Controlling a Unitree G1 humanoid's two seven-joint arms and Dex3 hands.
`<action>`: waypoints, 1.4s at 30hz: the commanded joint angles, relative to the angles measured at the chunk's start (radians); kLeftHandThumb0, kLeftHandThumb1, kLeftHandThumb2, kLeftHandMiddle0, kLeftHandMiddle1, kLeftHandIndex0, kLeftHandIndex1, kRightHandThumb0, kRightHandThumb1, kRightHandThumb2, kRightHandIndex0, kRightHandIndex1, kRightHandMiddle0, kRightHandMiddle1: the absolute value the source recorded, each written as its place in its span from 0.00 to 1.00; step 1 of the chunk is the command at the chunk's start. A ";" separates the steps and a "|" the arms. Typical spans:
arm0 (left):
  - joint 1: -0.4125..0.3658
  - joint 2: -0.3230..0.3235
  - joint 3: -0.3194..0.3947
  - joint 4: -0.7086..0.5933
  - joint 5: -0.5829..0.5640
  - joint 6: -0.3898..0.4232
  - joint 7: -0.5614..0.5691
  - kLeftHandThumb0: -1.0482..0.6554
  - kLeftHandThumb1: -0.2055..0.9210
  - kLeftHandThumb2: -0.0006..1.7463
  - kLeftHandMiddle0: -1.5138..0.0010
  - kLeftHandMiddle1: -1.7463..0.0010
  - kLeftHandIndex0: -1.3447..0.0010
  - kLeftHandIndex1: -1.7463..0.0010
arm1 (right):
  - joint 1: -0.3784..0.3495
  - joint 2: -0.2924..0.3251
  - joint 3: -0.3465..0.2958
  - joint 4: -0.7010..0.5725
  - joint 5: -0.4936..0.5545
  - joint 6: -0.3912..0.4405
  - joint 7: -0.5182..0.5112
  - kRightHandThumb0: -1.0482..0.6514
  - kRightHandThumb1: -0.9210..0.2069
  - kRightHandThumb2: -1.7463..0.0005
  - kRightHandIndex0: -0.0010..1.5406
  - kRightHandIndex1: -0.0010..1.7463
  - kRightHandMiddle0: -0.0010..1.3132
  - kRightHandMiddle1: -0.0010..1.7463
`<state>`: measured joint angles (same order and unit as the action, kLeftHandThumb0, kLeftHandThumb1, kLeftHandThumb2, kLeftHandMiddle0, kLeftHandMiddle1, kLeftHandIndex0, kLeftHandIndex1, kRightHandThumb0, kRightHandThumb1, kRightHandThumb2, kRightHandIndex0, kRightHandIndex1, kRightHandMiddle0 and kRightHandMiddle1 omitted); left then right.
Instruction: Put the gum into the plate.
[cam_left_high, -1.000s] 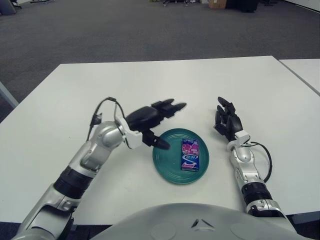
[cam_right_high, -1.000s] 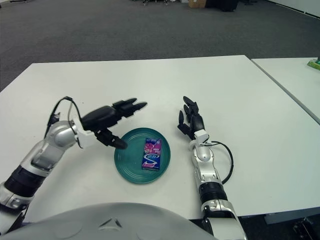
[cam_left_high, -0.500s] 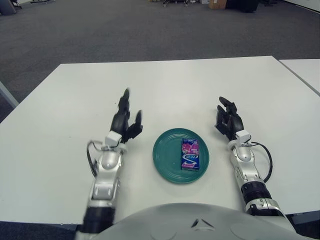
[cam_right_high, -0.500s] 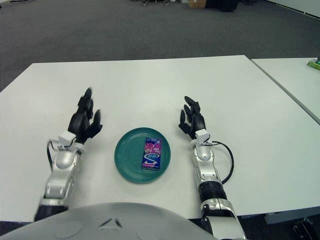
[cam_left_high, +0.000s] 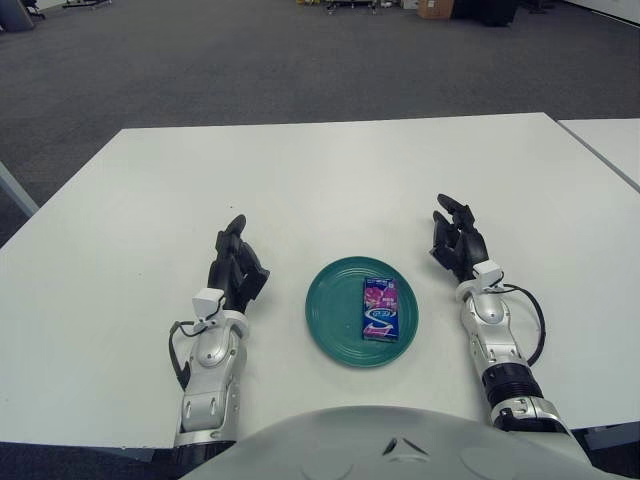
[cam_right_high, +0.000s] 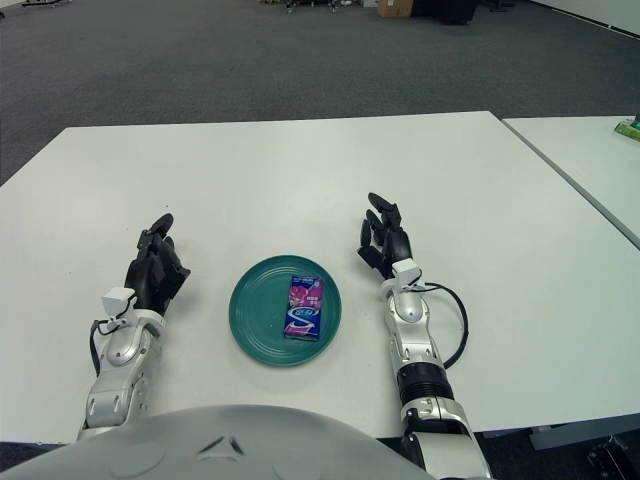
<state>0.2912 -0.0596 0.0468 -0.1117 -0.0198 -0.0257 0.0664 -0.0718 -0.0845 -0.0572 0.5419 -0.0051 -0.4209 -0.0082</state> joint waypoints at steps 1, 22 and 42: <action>-0.027 0.014 0.014 0.182 0.033 -0.112 0.019 0.04 1.00 0.60 0.73 0.88 0.89 0.40 | 0.138 0.016 -0.001 0.147 0.004 0.062 0.012 0.18 0.00 0.48 0.23 0.02 0.00 0.35; -0.059 0.056 0.023 0.465 -0.031 -0.434 -0.122 0.04 1.00 0.60 0.72 0.68 0.84 0.36 | 0.151 0.018 0.002 0.136 -0.002 0.045 0.018 0.18 0.00 0.49 0.28 0.03 0.00 0.39; -0.094 0.049 0.010 0.586 -0.061 -0.537 -0.190 0.03 1.00 0.56 0.68 0.64 0.83 0.36 | 0.159 0.013 0.028 0.147 -0.026 0.041 0.009 0.16 0.00 0.48 0.27 0.02 0.00 0.38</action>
<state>0.1638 -0.0012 0.0640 0.3568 -0.0947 -0.5408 -0.1117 -0.0715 -0.0844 -0.0497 0.5458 0.0002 -0.4274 -0.0001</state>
